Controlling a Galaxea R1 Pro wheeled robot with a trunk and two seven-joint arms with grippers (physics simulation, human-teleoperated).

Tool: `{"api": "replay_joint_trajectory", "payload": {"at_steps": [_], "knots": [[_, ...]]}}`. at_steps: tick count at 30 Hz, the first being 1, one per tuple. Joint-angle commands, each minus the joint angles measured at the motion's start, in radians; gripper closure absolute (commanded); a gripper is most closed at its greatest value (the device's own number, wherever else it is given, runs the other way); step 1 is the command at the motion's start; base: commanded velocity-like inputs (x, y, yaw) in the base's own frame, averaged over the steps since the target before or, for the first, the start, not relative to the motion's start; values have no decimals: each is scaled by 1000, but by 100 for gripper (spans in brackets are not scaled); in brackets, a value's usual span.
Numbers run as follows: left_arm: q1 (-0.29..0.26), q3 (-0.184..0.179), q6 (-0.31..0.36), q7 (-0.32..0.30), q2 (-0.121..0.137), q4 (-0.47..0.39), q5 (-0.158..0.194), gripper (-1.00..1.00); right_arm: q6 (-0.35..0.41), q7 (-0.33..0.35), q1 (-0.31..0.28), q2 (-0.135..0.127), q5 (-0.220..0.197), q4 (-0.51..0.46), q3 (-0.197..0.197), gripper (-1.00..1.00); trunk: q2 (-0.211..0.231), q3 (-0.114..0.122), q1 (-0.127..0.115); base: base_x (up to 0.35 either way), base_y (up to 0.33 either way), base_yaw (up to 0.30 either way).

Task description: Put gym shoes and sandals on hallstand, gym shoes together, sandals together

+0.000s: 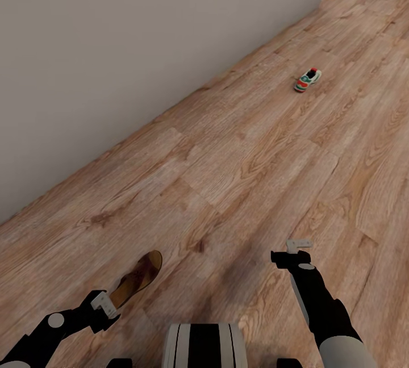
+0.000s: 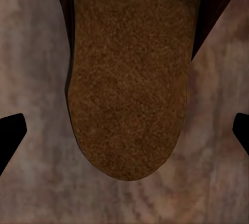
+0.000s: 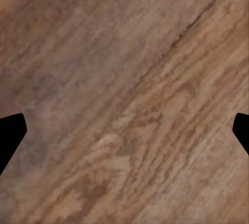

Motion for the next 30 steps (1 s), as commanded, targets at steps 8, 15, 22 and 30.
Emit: {"api": "replay_joint_trajectory", "payload": {"at_steps": [8, 15, 22, 30], "knots": [[-2, 8, -7, -5, -1, 0, -10, -100, 5, 0, 0, 1, 5, -1, -1, -100, 0, -1, 0, 0, 0, 0], [-3, 8, -6, -4, 0, 0, -10, -100, 5, 0, 0, 1, 5, -1, -1, -100, -1, -16, 2, 0, 0, 0], [-4, 8, -7, -4, 2, 0, -10, -100, 5, 0, 0, 1, 5, -1, -1, -100, -3, -43, 5, 0, 0, 0], [-4, 8, -6, -4, 2, 0, -10, -100, 5, 0, 0, 1, 5, -1, -1, -100, -3, -47, 5, 0, 0, 0]]}}
